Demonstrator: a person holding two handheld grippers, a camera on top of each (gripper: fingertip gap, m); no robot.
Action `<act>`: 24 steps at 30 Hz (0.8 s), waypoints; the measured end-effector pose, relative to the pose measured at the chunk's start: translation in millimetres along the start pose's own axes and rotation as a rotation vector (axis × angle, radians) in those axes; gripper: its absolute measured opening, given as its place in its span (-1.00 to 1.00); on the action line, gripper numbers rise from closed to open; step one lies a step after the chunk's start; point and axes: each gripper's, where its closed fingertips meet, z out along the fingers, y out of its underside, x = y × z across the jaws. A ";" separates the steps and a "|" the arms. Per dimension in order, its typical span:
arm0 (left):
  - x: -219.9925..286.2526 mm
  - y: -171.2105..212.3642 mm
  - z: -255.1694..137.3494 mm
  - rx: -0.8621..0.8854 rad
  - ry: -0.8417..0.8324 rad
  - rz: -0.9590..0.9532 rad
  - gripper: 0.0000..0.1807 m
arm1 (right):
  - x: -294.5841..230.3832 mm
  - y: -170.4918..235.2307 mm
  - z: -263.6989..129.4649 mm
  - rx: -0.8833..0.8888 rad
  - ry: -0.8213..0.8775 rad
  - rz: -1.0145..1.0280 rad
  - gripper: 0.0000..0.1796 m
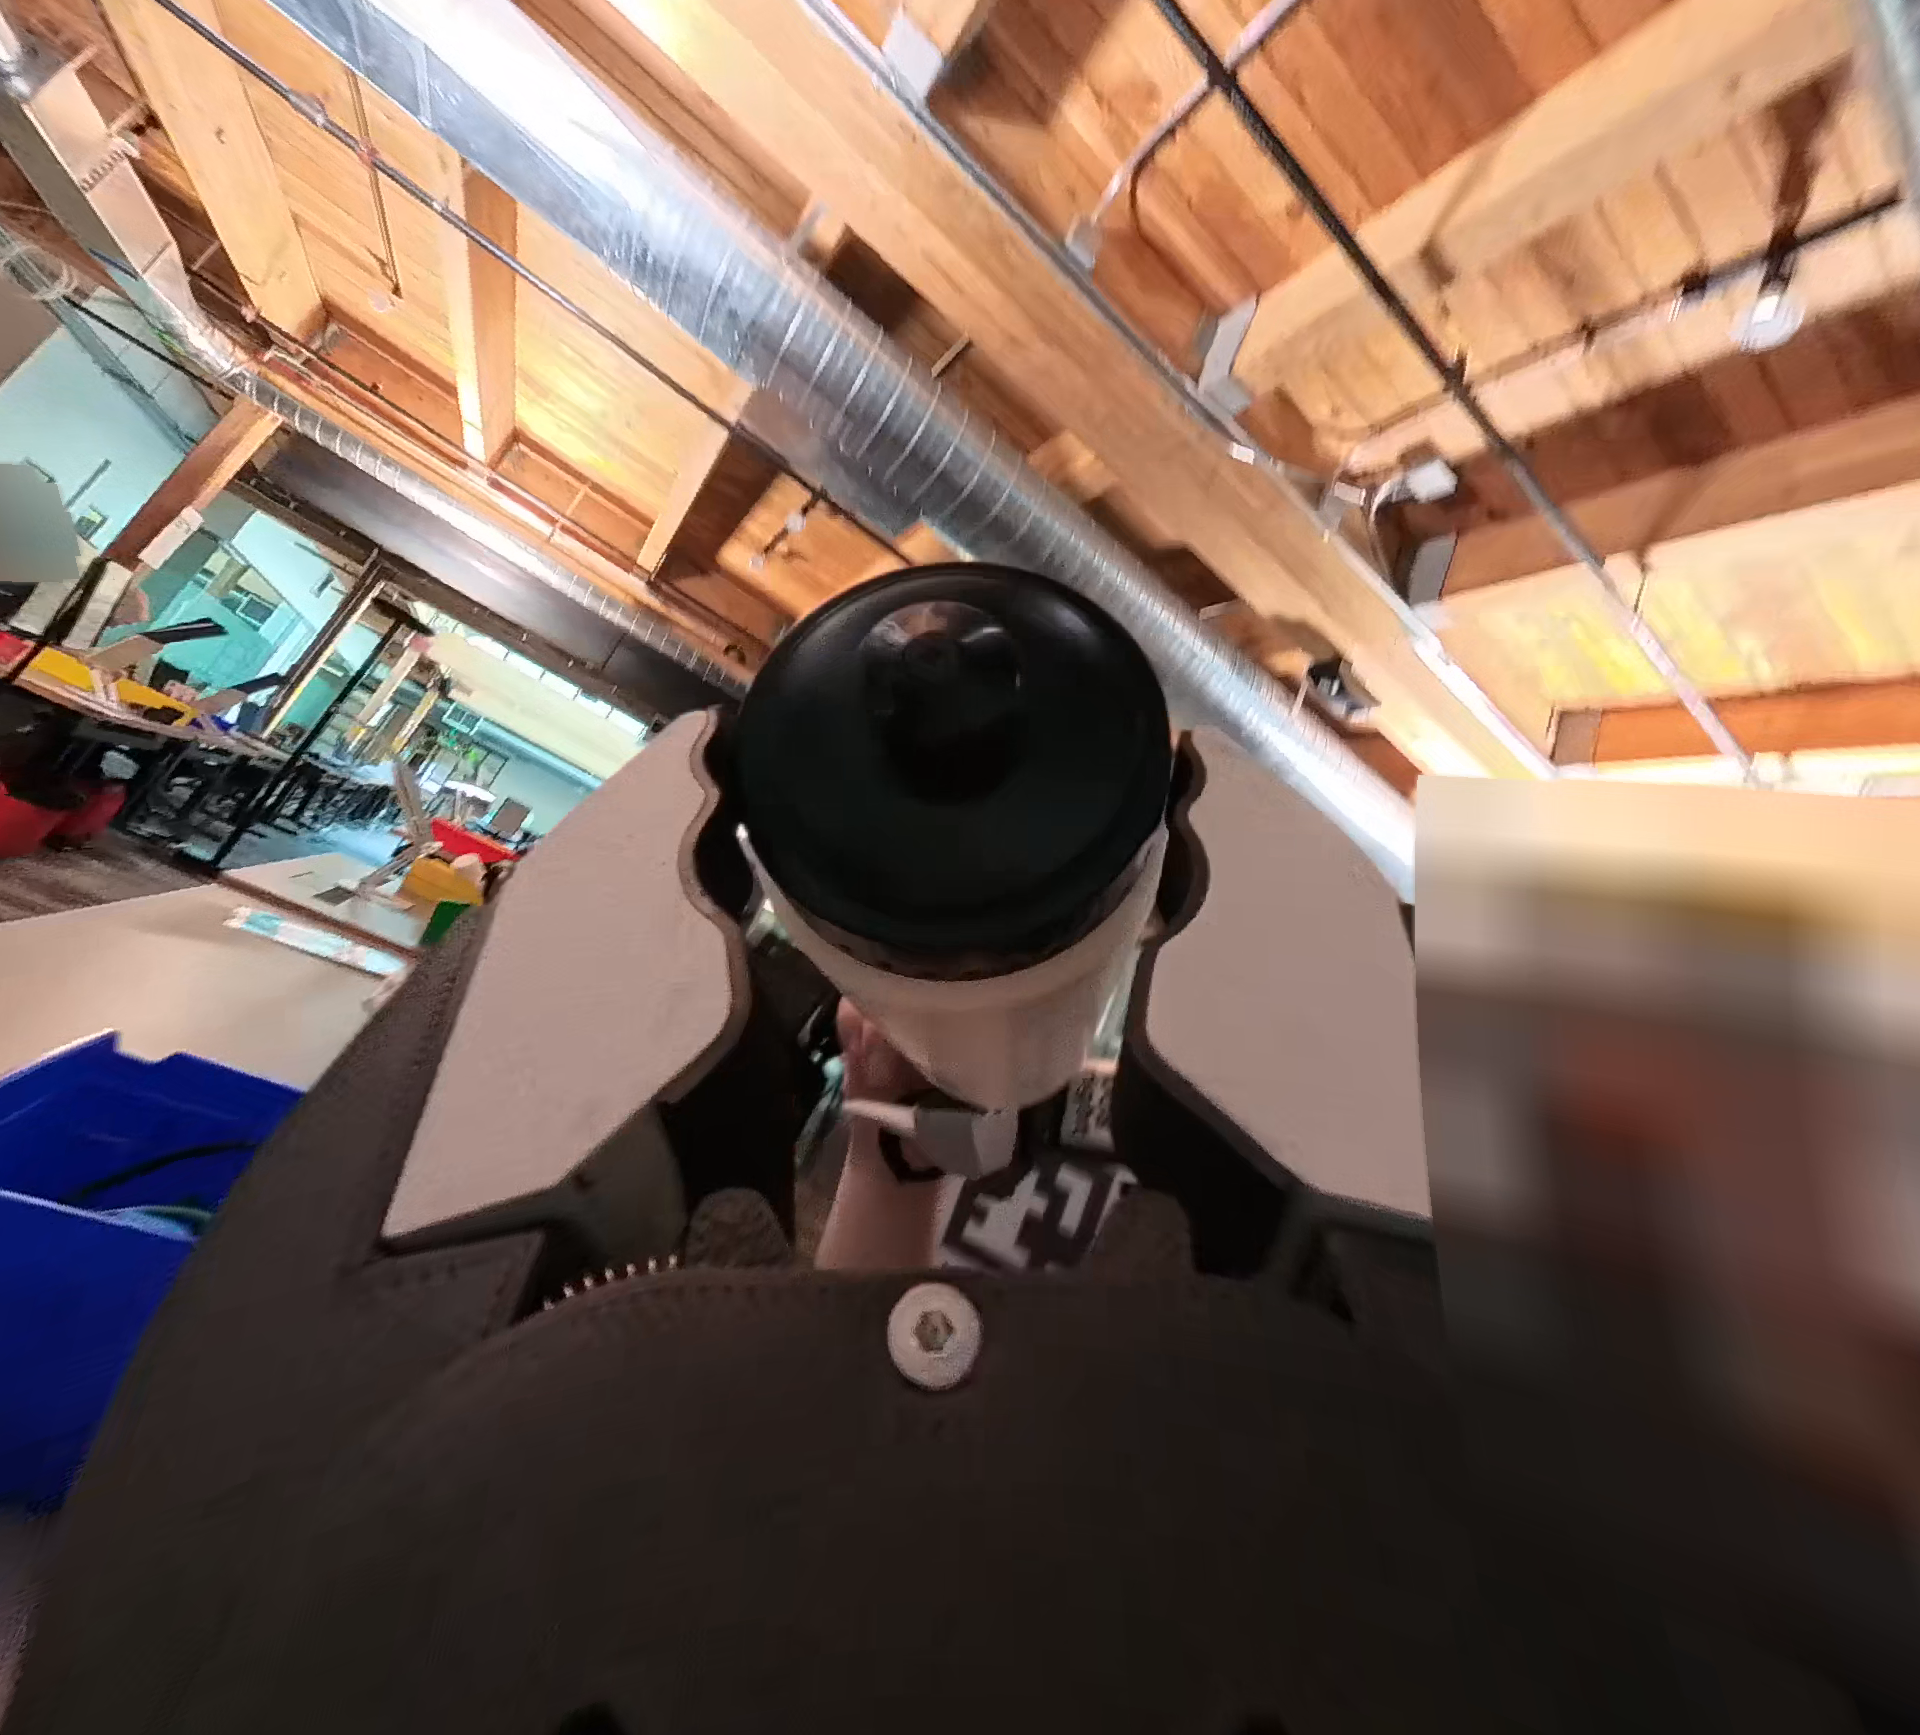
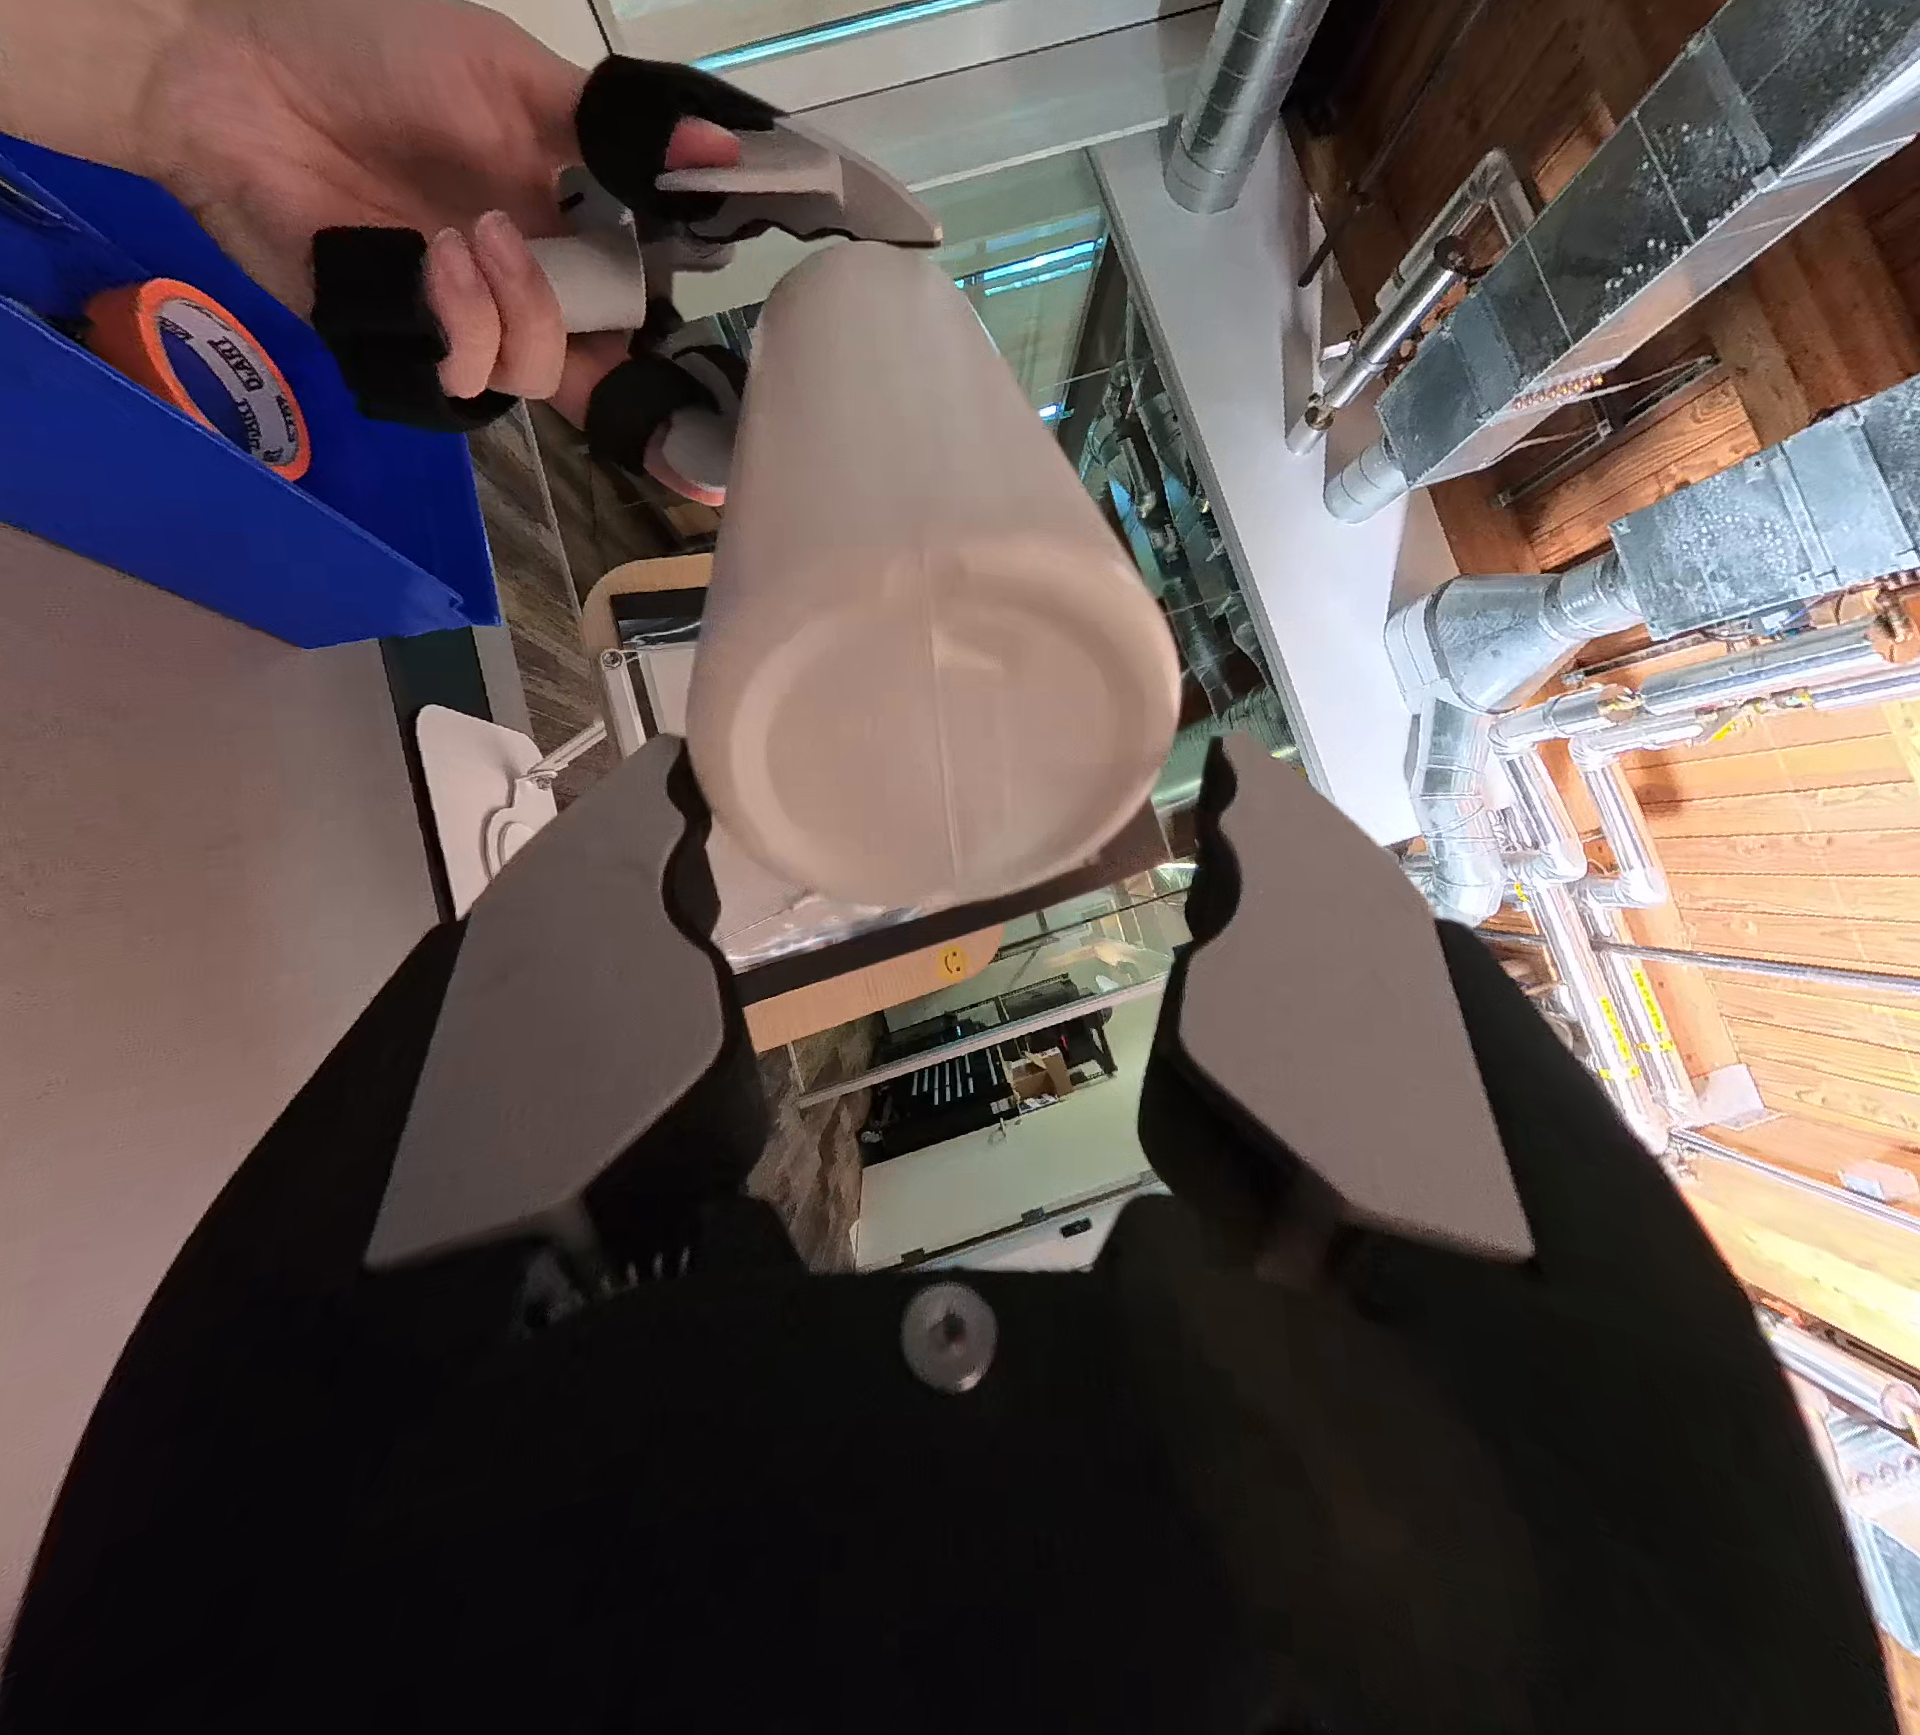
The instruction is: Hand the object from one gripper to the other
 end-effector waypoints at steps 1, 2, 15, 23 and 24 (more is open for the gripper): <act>-2.4 -3.9 -1.8 0.033 -0.003 -0.030 -0.14 | 0.5 1.9 0.6 -0.006 0.002 0.006 0.01; -4.3 -6.6 -3.6 0.057 -0.004 -0.051 -0.14 | 1.6 2.9 1.0 -0.008 0.008 0.012 0.00; -8.5 -24.5 -12.6 0.193 -0.041 -0.073 -0.17 | -24.2 0.2 16.5 0.011 -0.096 0.125 -0.03; -7.9 -34.4 -18.2 0.303 -0.073 -0.108 -0.17 | -38.5 7.8 27.6 -0.020 -0.114 0.111 -0.04; -7.8 -36.1 -19.8 0.312 -0.076 -0.111 -0.17 | -38.8 8.8 27.8 -0.022 -0.114 0.109 -0.04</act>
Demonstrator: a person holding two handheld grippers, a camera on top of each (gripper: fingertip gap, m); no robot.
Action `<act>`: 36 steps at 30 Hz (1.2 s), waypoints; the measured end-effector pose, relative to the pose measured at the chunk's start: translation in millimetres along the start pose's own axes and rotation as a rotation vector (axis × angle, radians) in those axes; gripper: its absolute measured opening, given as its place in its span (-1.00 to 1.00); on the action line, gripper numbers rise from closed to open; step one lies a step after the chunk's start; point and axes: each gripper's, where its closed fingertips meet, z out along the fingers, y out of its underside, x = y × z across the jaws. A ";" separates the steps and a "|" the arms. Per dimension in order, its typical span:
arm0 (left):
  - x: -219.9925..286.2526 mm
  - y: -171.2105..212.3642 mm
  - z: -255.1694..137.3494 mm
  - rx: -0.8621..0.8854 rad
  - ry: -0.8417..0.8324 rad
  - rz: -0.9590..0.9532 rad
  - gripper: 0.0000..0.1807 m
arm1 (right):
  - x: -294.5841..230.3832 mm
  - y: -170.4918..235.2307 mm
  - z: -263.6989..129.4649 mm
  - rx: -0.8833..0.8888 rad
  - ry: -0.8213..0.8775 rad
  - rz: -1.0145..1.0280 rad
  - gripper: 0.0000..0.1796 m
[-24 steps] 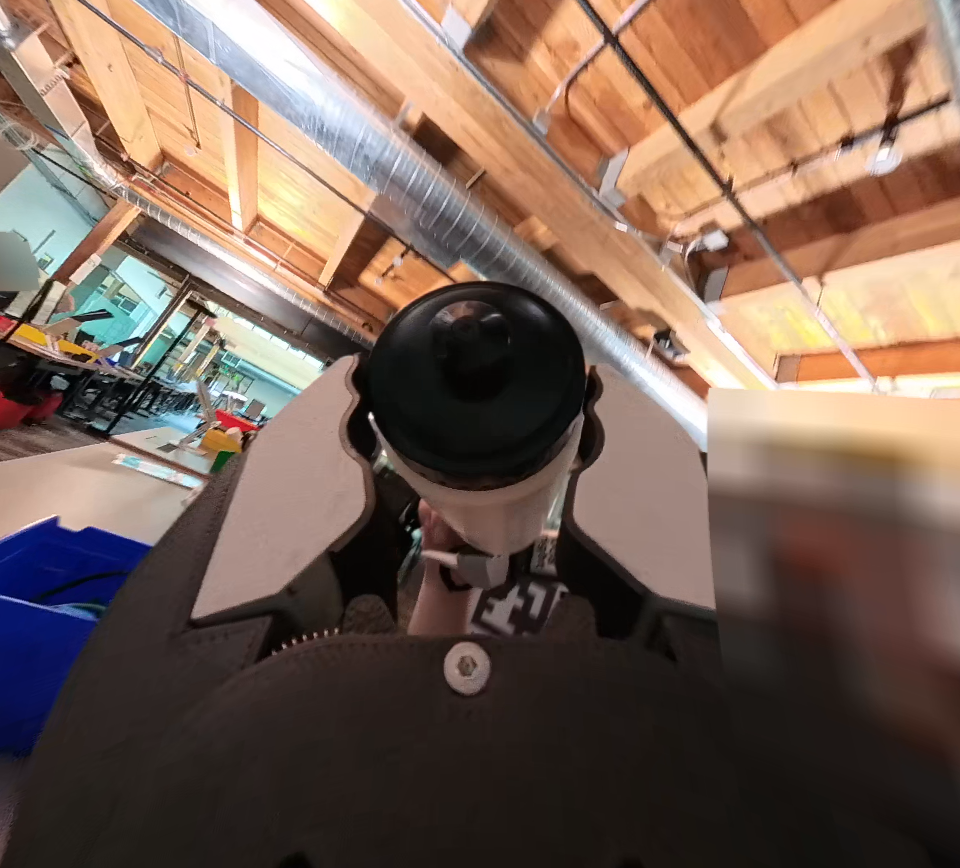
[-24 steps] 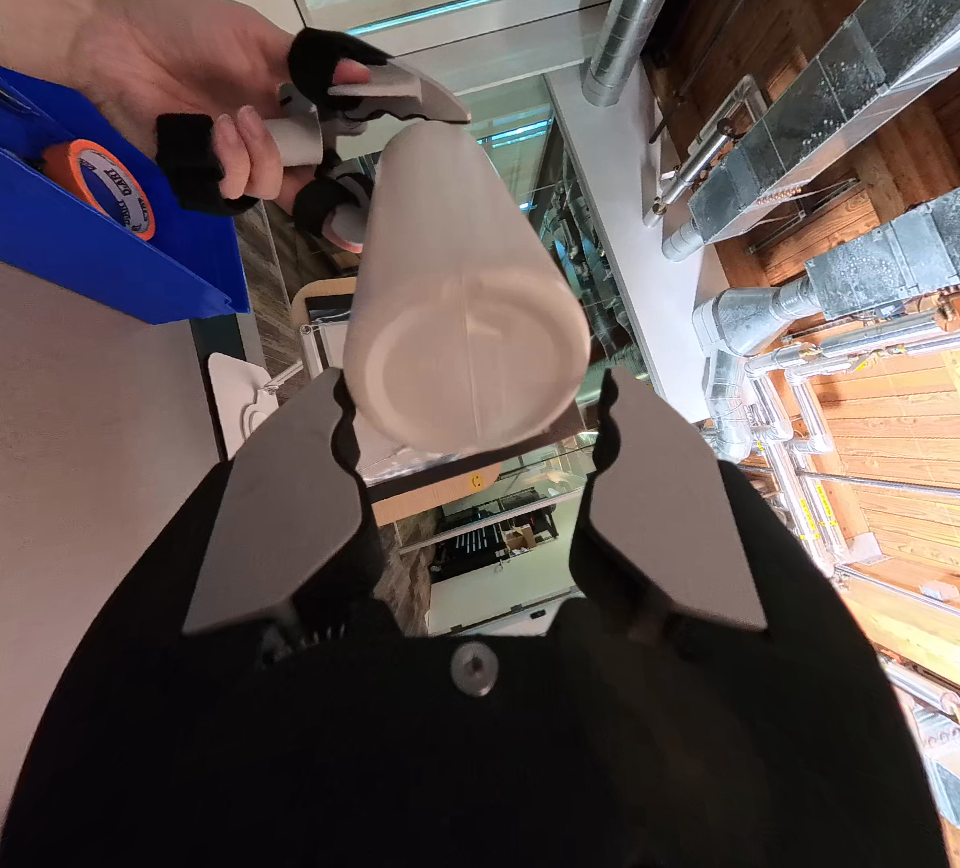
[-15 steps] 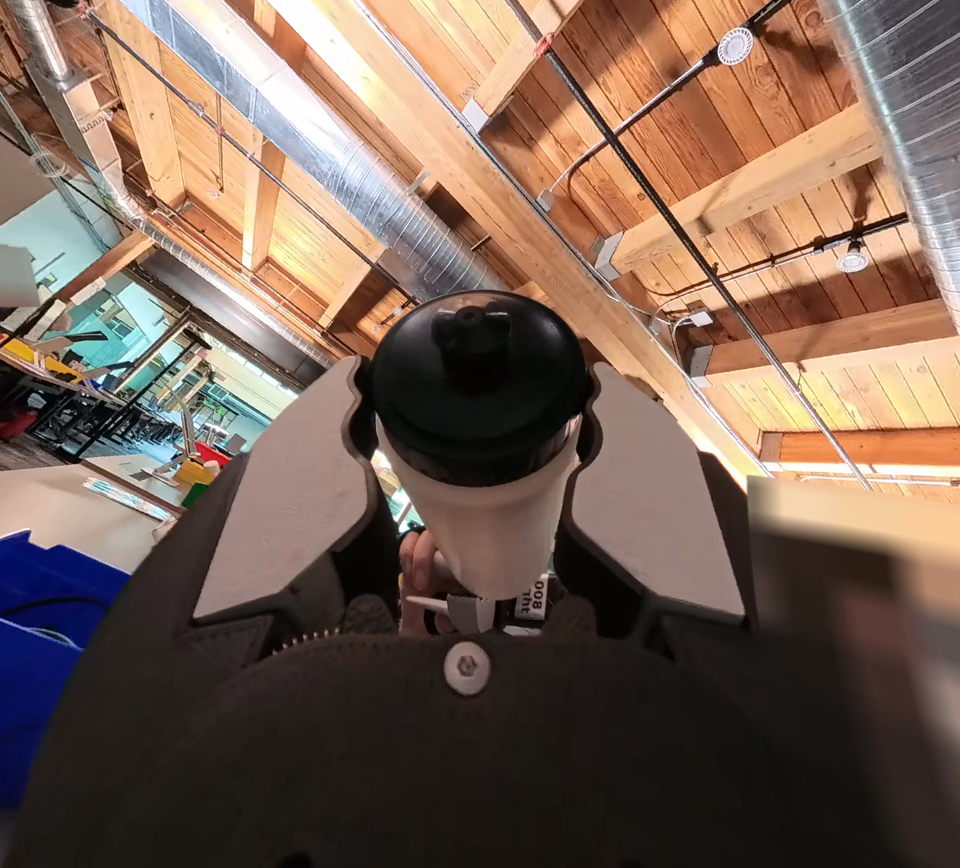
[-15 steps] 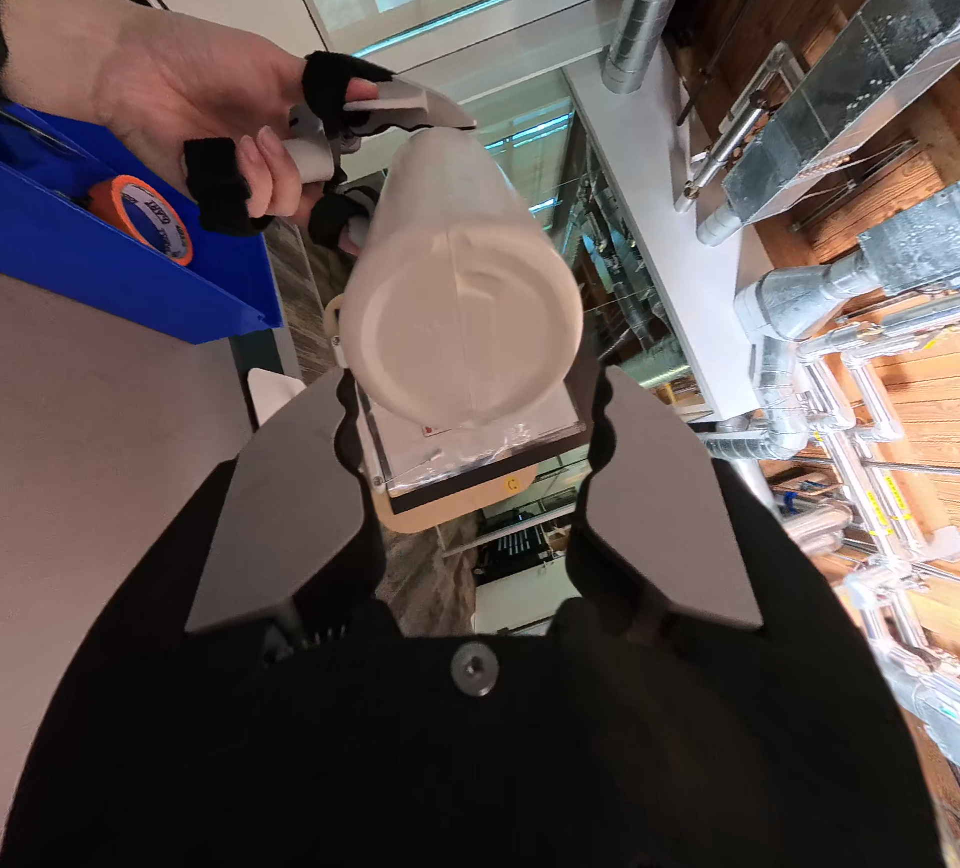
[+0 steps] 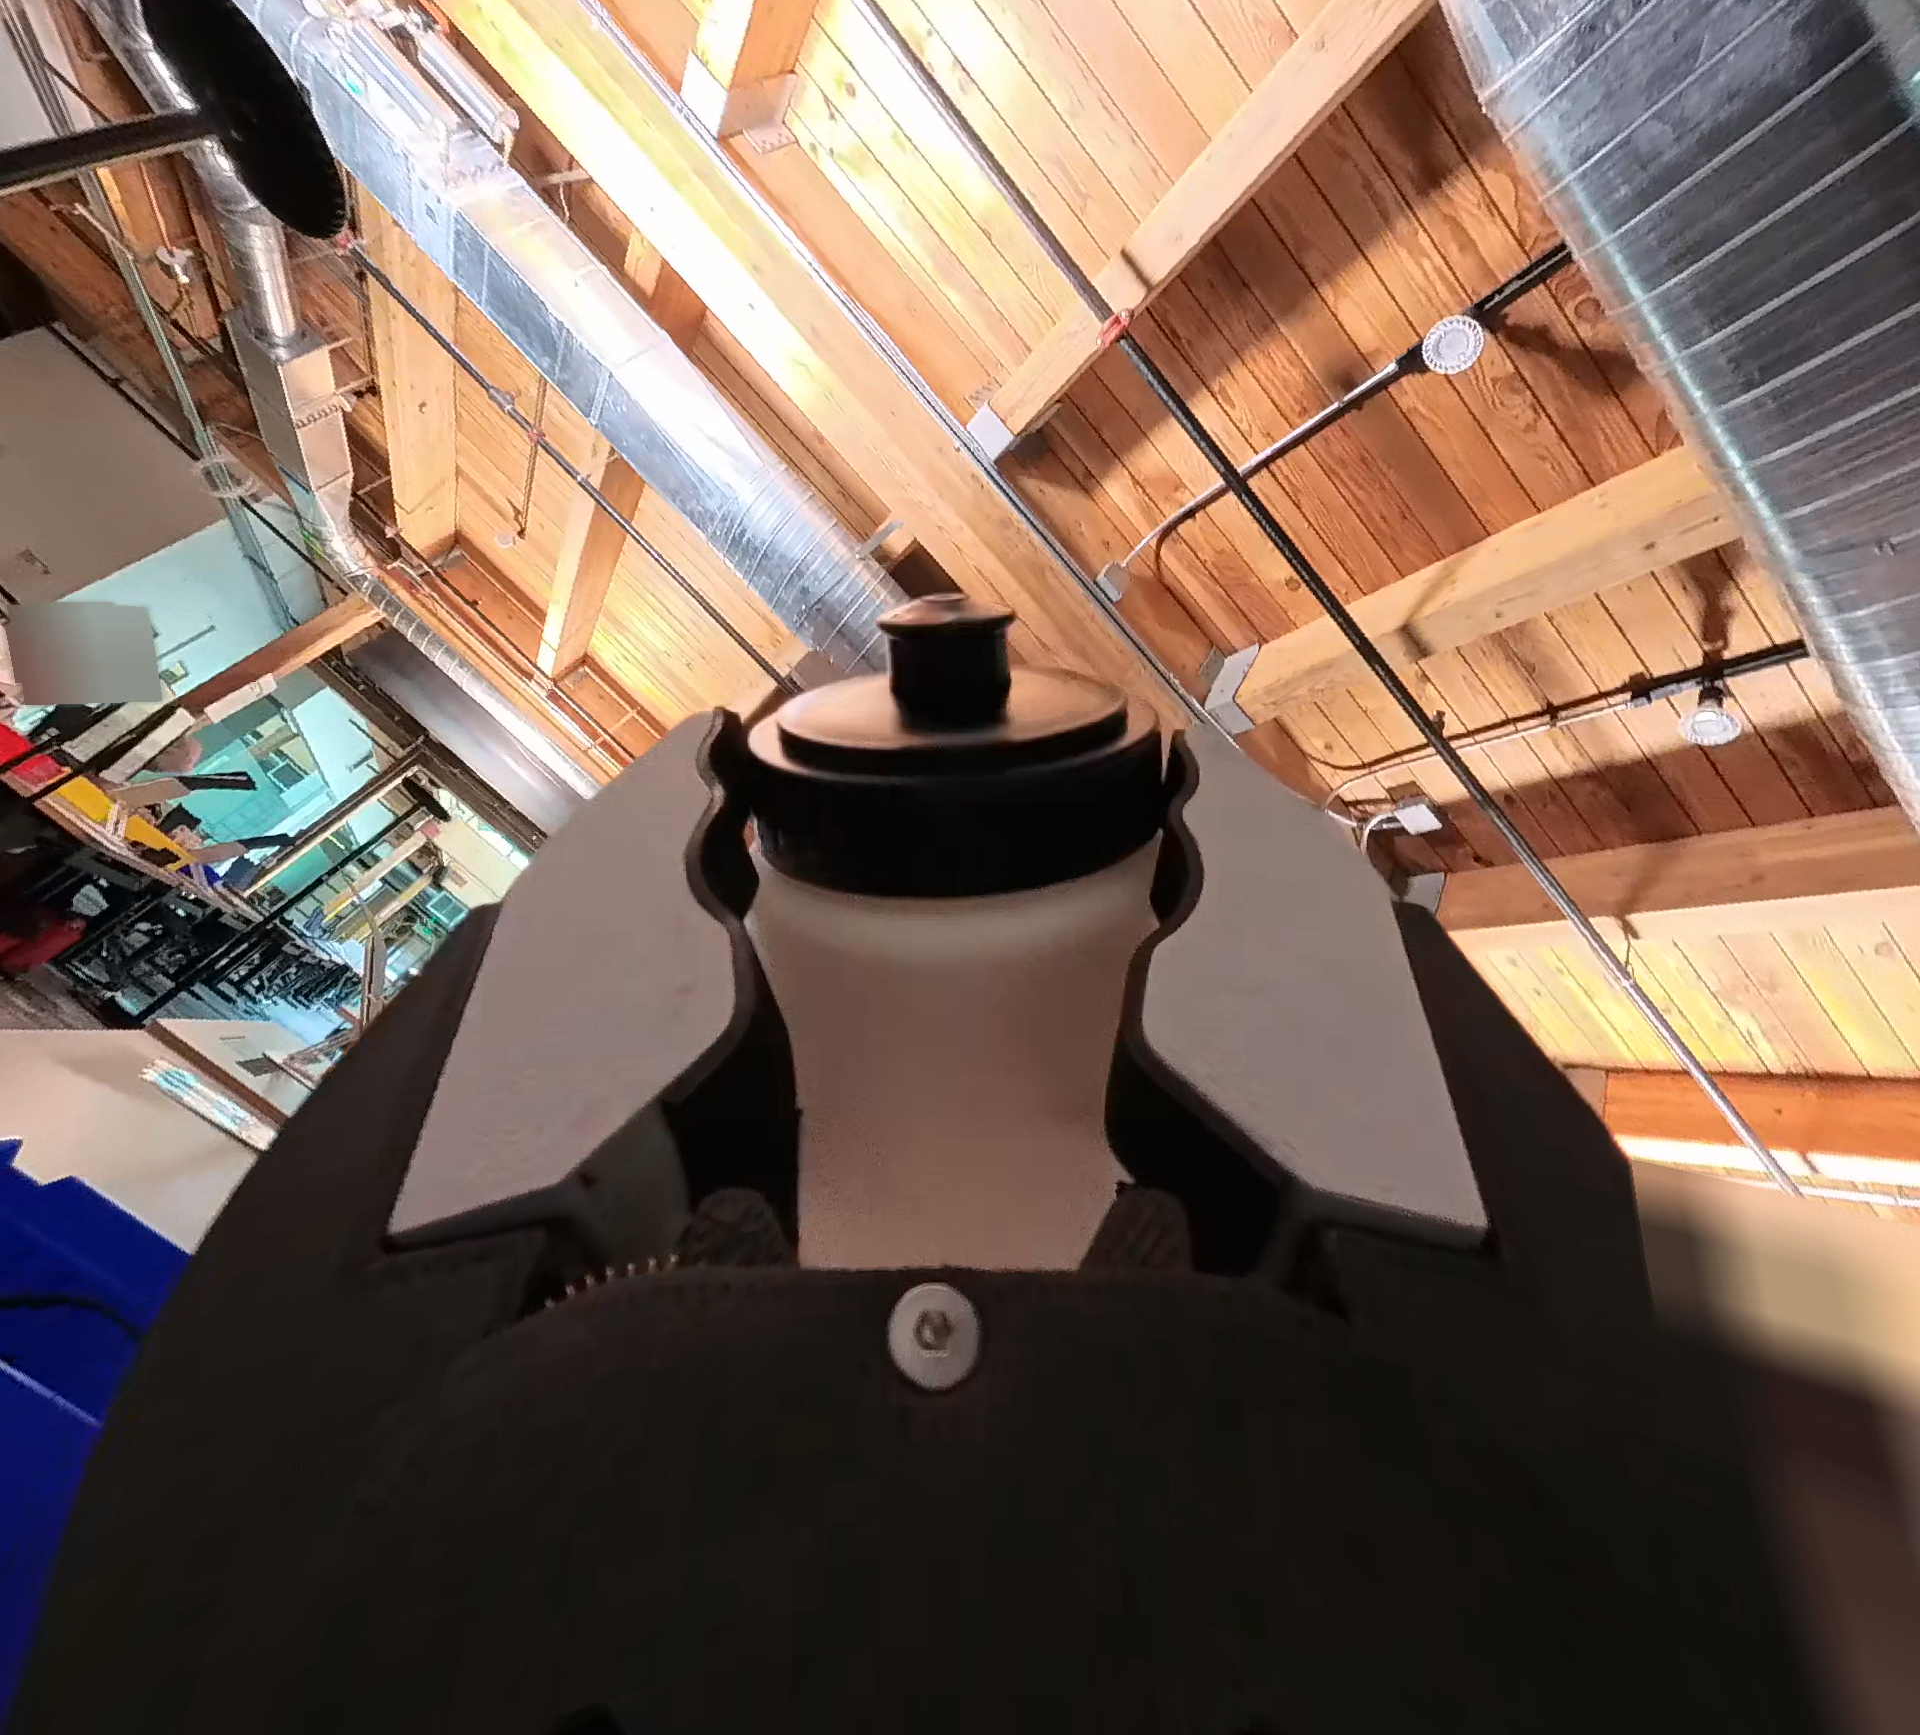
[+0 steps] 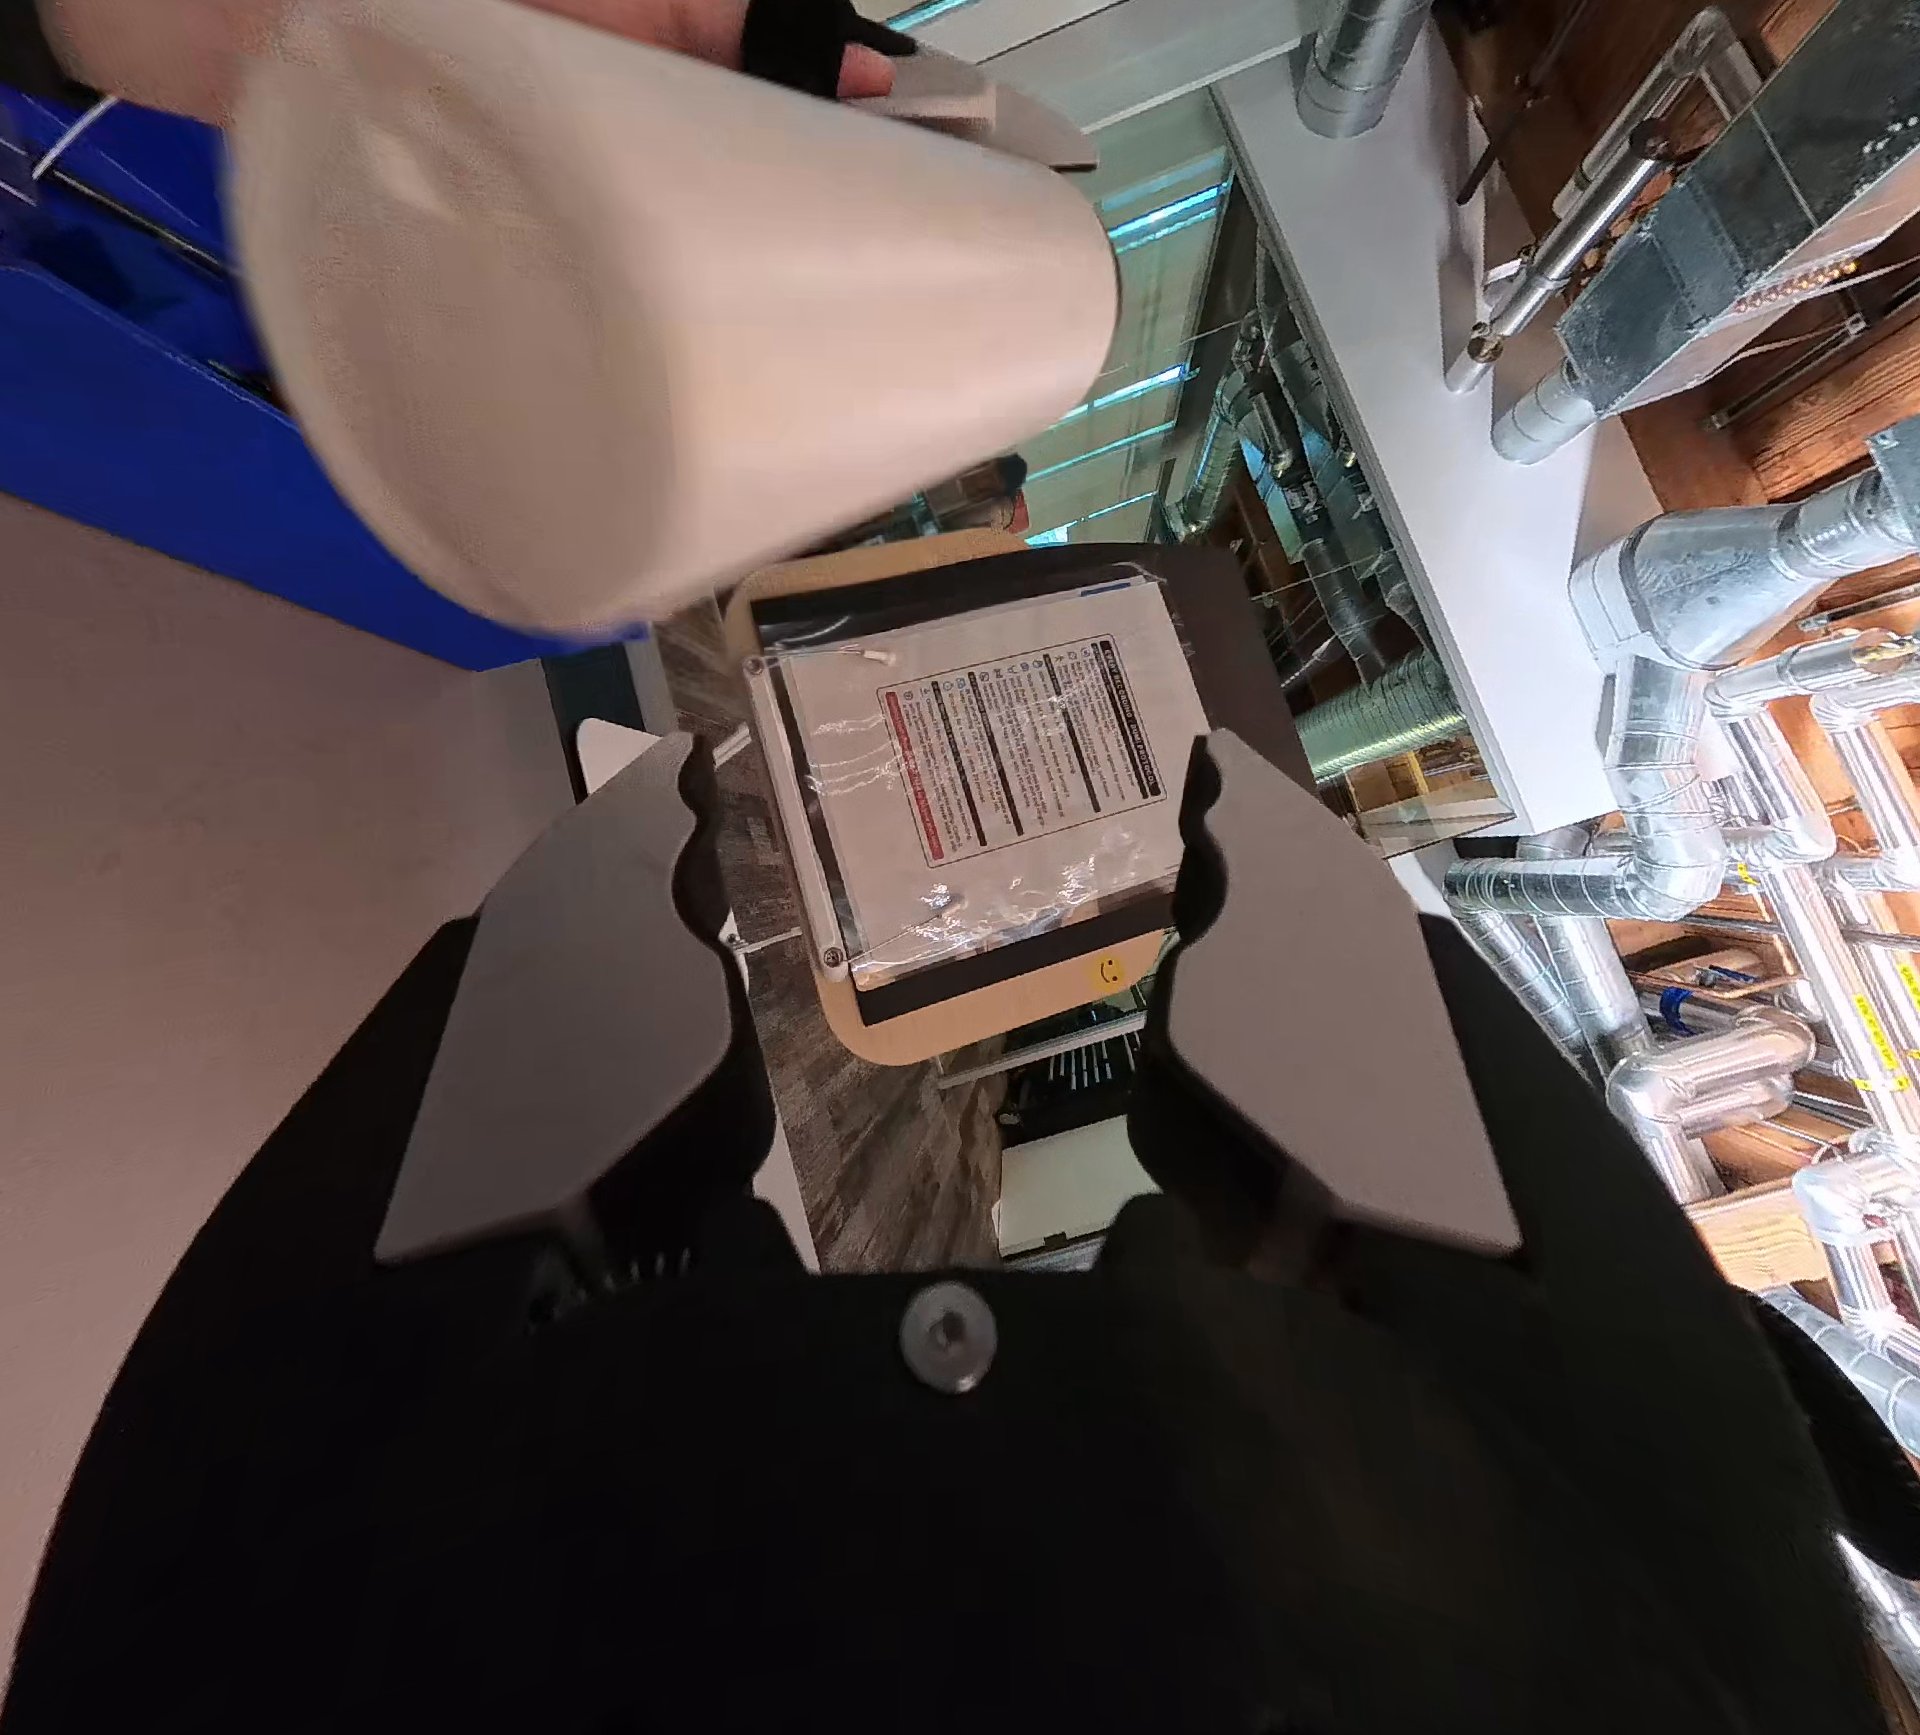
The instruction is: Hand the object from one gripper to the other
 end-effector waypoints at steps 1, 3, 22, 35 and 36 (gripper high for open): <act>-0.4 -1.7 -0.9 0.003 -0.005 -0.001 -0.17 | 0.4 1.0 0.1 -0.001 0.001 0.000 -0.04; -0.4 -5.9 -3.0 0.014 -0.011 0.006 -0.17 | 0.9 2.7 0.3 -0.003 -0.001 0.007 -0.04; 2.7 -1.4 -4.6 -0.203 -0.153 0.294 -0.17 | -10.8 29.5 6.0 -0.090 -0.079 -0.013 -0.09; 4.3 26.7 4.9 -0.349 -0.203 0.557 -0.17 | -16.2 4.6 -1.0 0.153 -0.437 0.814 -0.08; 2.7 31.4 6.0 -0.372 -0.209 0.578 -0.17 | -19.4 -0.9 -3.1 0.184 -0.516 0.919 -0.08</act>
